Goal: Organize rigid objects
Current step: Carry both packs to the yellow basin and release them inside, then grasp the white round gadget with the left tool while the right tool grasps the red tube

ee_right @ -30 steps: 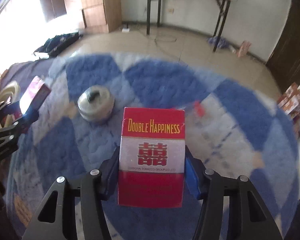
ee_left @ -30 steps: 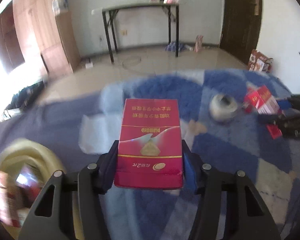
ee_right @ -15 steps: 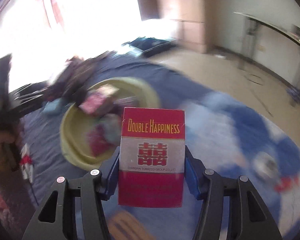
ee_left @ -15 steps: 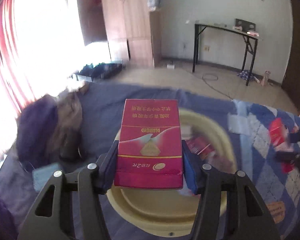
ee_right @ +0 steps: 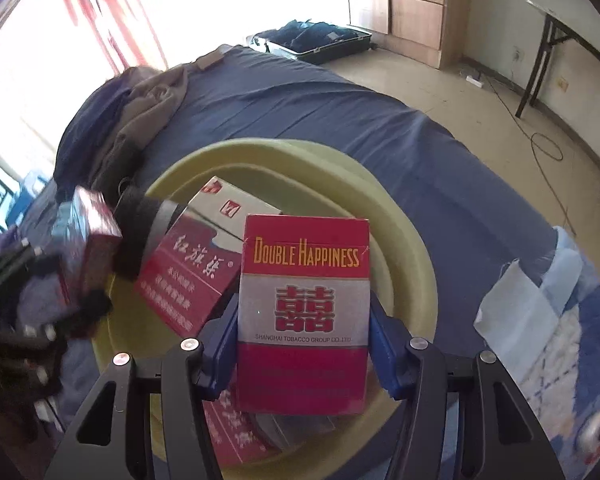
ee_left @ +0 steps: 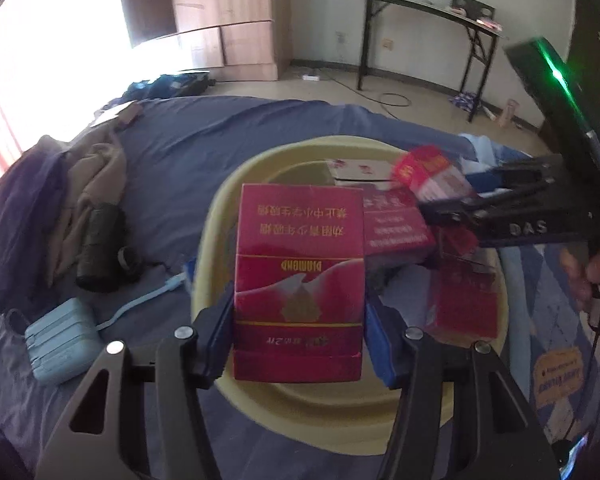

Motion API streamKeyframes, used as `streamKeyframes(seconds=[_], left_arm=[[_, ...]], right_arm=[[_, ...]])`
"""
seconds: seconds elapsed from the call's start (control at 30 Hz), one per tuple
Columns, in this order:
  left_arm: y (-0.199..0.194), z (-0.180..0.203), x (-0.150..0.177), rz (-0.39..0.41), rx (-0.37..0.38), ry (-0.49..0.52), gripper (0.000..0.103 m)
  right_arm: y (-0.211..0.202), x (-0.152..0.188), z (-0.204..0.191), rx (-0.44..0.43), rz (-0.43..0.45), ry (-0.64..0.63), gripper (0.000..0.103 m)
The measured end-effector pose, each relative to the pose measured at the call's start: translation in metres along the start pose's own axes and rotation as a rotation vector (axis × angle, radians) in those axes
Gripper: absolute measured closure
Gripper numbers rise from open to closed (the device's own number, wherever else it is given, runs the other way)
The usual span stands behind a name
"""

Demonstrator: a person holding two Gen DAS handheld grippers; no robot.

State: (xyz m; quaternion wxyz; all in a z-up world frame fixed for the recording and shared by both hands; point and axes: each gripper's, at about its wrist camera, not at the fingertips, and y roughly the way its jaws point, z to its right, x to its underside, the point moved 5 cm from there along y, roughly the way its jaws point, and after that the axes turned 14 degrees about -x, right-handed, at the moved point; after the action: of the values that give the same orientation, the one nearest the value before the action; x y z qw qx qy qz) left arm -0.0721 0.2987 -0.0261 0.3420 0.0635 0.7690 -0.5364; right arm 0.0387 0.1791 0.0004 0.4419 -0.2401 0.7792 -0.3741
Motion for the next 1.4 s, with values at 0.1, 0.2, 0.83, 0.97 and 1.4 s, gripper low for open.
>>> streamKeyframes(seconds=[0.1,0.2,0.83,0.97,1.4], left_arm=[[0.003,0.012,-0.002,-0.015,-0.002,0.032,0.044],[0.004,0.014,-0.005,-0.013,-0.02,0.031,0.012],[-0.091,0.043,-0.064,0.309,0.118,-0.105,0.0],[-0.104,0.106,-0.079,0.364,0.194,0.002,0.0],[-0.064,0.314,-0.069,0.294,0.331,0.204,0.0]], right_arm=[[0.008,0.004,0.002,0.004,0.007,-0.004,0.047],[0.008,0.005,0.004,-0.015,0.012,-0.004,0.047],[-0.104,0.044,0.049,0.052,0.295,0.068,0.0],[-0.188,0.1,0.095,0.256,0.425,0.122,0.0],[-0.25,0.259,0.253,0.408,0.497,0.374,0.0]])
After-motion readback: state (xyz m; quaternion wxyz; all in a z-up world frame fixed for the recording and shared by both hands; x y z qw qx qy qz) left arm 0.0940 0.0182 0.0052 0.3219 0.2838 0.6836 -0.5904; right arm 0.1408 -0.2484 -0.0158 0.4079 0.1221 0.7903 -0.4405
